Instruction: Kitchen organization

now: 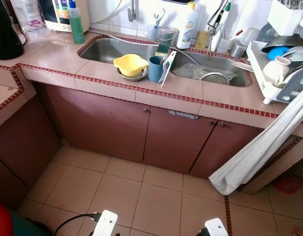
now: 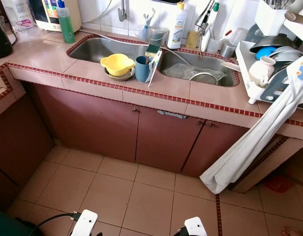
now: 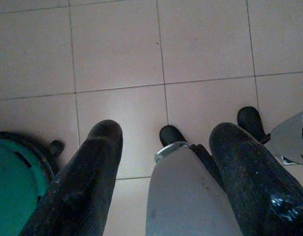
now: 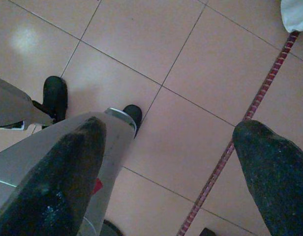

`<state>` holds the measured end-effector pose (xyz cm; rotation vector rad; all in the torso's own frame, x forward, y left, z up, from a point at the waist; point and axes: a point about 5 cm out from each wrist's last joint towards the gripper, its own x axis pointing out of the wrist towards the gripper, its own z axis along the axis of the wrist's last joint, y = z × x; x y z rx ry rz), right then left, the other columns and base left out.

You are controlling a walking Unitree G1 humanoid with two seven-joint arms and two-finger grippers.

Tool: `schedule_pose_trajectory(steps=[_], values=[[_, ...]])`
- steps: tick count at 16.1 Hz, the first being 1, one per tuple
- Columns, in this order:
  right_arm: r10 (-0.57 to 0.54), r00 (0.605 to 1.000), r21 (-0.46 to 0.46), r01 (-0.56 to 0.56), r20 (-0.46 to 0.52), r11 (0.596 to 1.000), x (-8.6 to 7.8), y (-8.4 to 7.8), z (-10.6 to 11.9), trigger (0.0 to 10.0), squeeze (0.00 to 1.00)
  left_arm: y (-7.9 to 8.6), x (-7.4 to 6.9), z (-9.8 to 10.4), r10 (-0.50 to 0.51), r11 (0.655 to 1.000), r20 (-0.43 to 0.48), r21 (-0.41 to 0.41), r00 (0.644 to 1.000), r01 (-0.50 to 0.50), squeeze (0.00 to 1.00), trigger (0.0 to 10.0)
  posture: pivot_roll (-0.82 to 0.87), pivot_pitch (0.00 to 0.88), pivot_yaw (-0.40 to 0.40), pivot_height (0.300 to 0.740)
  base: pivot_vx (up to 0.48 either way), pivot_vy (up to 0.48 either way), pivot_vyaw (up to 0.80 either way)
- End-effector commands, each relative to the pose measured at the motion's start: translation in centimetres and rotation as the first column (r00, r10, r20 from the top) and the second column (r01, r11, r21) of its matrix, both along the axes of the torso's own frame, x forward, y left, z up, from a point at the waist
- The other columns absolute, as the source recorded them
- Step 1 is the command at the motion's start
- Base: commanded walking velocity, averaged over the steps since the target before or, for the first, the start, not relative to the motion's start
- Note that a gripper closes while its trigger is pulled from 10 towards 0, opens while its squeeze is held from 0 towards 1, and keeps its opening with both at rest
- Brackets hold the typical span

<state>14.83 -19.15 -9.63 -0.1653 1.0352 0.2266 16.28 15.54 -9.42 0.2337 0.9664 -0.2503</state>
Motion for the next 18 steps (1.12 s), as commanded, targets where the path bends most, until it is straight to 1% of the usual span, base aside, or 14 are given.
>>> schedule_pose_trajectory(steps=[1,4,5,6,9,10,11,12,13,14,15,16,17,18], values=[[0.067,0.983,-0.106,-0.049,0.173,0.993,6.0,1.7,2.5,10.0,0.00,0.2,4.0,1.9,0.024,1.000,0.119,0.010,0.993,-0.026,0.00,10.0,-0.03,0.000,0.011,0.740,0.000,0.000,0.00],[0.074,0.982,-0.112,-0.055,0.174,0.992,6.1,1.7,2.5,10.0,0.00,0.1,4.0,1.9,0.022,1.000,0.122,0.007,0.992,-0.023,0.00,10.0,-0.03,0.000,0.008,0.740,0.000,0.000,0.00],[0.052,0.974,-0.077,-0.036,0.221,0.996,6.7,1.7,3.0,10.0,0.00,-0.5,5.8,3.1,0.021,0.999,0.208,-0.040,0.978,-0.013,0.00,10.0,-0.03,0.000,0.000,0.740,0.000,0.000,0.00],[0.044,0.970,-0.065,-0.029,0.241,0.997,6.9,1.7,3.2,10.0,0.00,-0.8,6.6,3.7,0.020,0.998,0.254,-0.070,0.967,-0.003,0.00,10.0,-0.03,0.000,-0.004,0.740,0.000,0.000,0.00],[0.054,0.967,-0.076,-0.036,0.250,0.996,7.0,1.6,3.3,10.0,0.00,-0.8,6.8,3.9,0.032,0.997,0.273,-0.070,0.961,-0.013,0.00,10.0,-0.02,0.000,-0.009,0.740,0.000,0.000,0.00],[0.033,0.954,-0.058,-0.016,0.299,0.998,8.1,1.6,4.0,10.0,0.00,-1.0,7.7,4.6,0.064,0.990,0.305,-0.137,0.950,-0.023,0.00,10.0,-0.02,0.000,-0.014,0.740,0.000,0.000,0.00],[0.006,0.938,-0.029,0.005,0.346,1.000,9.1,1.7,4.8,10.0,0.00,-1.1,8.7,5.5,0.083,0.983,0.350,-0.181,0.933,-0.019,0.00,10.0,-0.02,0.000,-0.016,0.740,0.000,0.000,0.00],[-0.010,0.927,-0.008,0.014,0.375,1.000,9.7,1.7,5.3,10.0,0.00,-1.2,9.3,6.0,0.075,0.983,0.380,-0.183,0.922,-0.005,0.00,10.0,-0.02,0.000,-0.016,0.740,0.000,0.000,0.00],[-0.021,0.899,0.015,0.017,0.437,1.000,11.1,1.8,6.4,10.0,0.00,-1.3,10.7,7.3,0.038,0.991,0.452,-0.131,0.891,0.024,0.00,10.0,-0.02,0.000,-0.016,0.740,0.000,0.000,0.00],[-0.026,0.883,0.021,0.019,0.469,1.000,11.8,1.8,7.1,10.0,0.00,-1.4,11.5,8.0,0.023,0.993,0.482,-0.110,0.876,0.035,0.00,10.0,-0.02,0.000,-0.016,0.740,0.000,0.000,0.00],[-0.035,0.861,0.029,0.024,0.508,0.999,12.6,1.8,7.8,10.0,0.00,-1.7,12.6,9.0,0.024,0.993,0.517,-0.114,0.855,0.041,0.00,10.0,-0.02,0.000,-0.014,0.740,0.000,0.000,0.00],[-0.051,0.831,0.048,0.030,0.554,0.998,13.5,2.0,8.8,10.0,0.00,-2.0,13.8,10.5,0.041,0.988,0.572,-0.147,0.819,0.053,0.00,10.0,-0.03,0.000,-0.009,0.740,0.000,0.000,0.00],[-0.068,0.810,0.067,0.036,0.583,0.997,14.1,2.2,9.4,10.0,0.00,-2.1,14.5,11.4,0.057,0.982,0.614,-0.177,0.787,0.067,0.00,10.0,-0.04,0.000,-0.001,0.740,0.000,0.000,0.00],[-0.103,0.768,0.104,0.047,0.632,0.993,14.9,2.4,10.4,10.0,0.00,-2.0,15.1,12.8,0.093,0.969,0.677,-0.229,0.730,0.089,0.00,10.0,-0.05,0.000,0.006,0.740,0.000,0.000,0.00]])
